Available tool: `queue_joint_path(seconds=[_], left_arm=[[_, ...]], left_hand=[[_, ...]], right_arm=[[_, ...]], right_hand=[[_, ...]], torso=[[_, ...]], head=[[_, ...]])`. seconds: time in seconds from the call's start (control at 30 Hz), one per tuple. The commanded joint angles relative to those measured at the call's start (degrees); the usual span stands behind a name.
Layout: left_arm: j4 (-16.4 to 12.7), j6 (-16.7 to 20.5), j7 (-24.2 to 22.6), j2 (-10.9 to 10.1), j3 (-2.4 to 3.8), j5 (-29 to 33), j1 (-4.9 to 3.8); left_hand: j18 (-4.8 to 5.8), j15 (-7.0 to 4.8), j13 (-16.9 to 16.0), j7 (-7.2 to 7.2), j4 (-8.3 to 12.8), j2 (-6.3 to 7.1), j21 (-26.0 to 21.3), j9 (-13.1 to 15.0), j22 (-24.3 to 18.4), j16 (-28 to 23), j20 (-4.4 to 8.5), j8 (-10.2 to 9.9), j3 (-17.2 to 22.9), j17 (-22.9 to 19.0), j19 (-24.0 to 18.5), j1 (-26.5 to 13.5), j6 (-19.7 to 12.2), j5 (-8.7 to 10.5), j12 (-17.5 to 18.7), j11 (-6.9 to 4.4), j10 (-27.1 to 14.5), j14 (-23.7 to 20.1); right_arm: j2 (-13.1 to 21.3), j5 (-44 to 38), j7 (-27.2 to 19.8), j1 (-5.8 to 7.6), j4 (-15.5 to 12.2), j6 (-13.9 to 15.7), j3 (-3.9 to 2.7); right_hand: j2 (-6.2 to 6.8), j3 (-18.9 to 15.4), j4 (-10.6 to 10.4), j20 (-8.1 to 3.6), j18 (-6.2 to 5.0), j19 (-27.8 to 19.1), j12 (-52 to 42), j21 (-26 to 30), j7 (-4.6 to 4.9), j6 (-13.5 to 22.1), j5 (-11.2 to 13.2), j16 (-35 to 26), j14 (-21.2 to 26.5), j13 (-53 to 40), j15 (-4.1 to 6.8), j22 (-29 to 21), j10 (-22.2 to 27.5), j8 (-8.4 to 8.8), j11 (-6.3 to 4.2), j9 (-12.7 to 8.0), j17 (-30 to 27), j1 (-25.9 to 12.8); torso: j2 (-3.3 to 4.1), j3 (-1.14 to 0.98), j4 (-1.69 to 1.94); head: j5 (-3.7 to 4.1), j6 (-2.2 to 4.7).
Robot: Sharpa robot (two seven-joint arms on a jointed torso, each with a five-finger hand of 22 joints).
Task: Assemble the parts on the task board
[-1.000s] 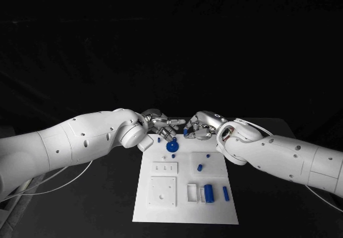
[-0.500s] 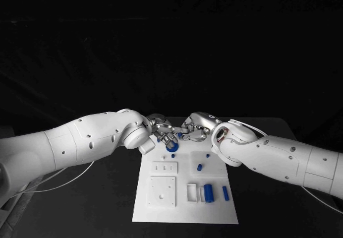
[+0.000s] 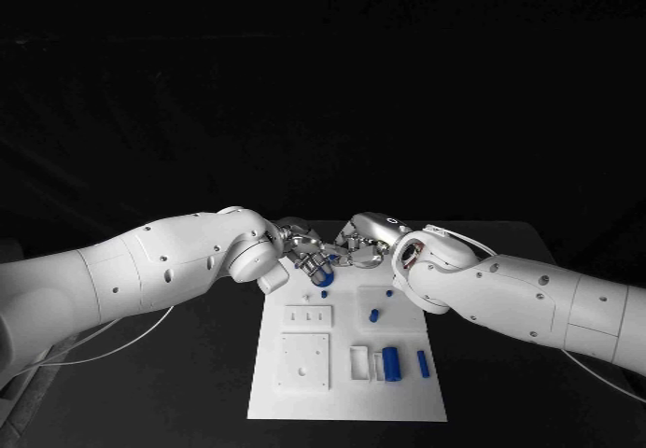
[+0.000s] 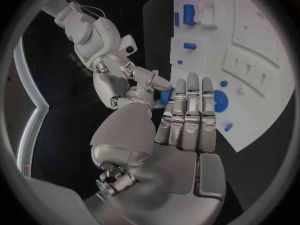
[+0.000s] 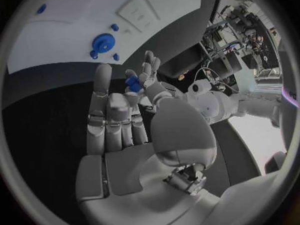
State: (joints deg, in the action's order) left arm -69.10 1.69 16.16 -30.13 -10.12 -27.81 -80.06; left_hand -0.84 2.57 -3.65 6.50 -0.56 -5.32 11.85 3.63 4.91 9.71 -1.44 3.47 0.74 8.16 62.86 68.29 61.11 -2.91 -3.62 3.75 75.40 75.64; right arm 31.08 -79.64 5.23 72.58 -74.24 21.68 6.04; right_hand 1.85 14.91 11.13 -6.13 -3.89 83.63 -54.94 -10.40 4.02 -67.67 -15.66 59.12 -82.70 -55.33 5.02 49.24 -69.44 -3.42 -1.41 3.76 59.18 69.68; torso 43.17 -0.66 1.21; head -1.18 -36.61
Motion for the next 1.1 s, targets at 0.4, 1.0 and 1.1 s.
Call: queue_joint_path(seconds=[0.4,1.0,1.1], left_arm=[[-0.4,0.8,-2.7,-0.2,0.10,1.8,-0.08],[-0.2,-0.6,-1.5,-0.5,0.07,1.7,-0.07],[-0.1,-0.5,-1.4,-0.6,0.06,1.6,-0.07]], left_hand=[[0.35,-0.25,0.1,-1.06,4.4,-4.72,0.2,0.0,0.4,0.5,0.10,0.1,2.7,0.2,-0.2,4.0,2.5,0.04,0.1,-0.82,1.3,-0.5],[0.47,-0.26,0.1,-1.68,6.2,-4.37,0.6,0.1,0.8,0.8,0.07,0.3,1.2,0.3,-0.8,2.5,4.5,0.03,0.1,-0.98,1.7,-0.7],[0.53,-0.37,0.1,-1.88,6.7,-4.38,0.7,0.1,0.8,1.0,0.18,0.2,1.2,0.5,-0.7,2.9,5.2,0.01,0.1,-1.16,2.0,-0.6]], right_arm=[[-0.2,-0.8,0.4,-0.17,0.2,-2.0,0.00],[-0.2,-0.9,0.8,-0.18,0.5,-2.3,0.00],[-0.1,-0.9,0.8,-0.18,0.5,-2.3,0.00]], right_hand=[[0.33,0.1,-0.2,0.07,-0.08,0.5,0.1,0.2,-0.02,0.1,-0.2,0.0,-0.2,0.1,0.09,-0.1,-0.1,-0.20,-0.15,0.1,-0.1,0.0],[0.23,0.1,-0.3,0.04,-0.05,0.6,0.0,0.2,-0.05,0.0,-0.2,0.1,-0.3,0.0,0.11,-0.2,-0.2,-0.19,-0.17,0.1,0.0,0.0],[0.23,0.1,-0.3,0.04,-0.05,0.6,0.0,0.2,-0.05,0.0,-0.2,0.1,-0.3,0.0,0.11,-0.2,-0.2,-0.19,-0.17,0.1,0.0,0.0]], torso=[[0.05,0.00,0.03],[0.06,0.00,0.02],[0.06,0.00,0.04]], head=[[0.00,0.05],[0.13,-0.04],[0.14,-0.05]])
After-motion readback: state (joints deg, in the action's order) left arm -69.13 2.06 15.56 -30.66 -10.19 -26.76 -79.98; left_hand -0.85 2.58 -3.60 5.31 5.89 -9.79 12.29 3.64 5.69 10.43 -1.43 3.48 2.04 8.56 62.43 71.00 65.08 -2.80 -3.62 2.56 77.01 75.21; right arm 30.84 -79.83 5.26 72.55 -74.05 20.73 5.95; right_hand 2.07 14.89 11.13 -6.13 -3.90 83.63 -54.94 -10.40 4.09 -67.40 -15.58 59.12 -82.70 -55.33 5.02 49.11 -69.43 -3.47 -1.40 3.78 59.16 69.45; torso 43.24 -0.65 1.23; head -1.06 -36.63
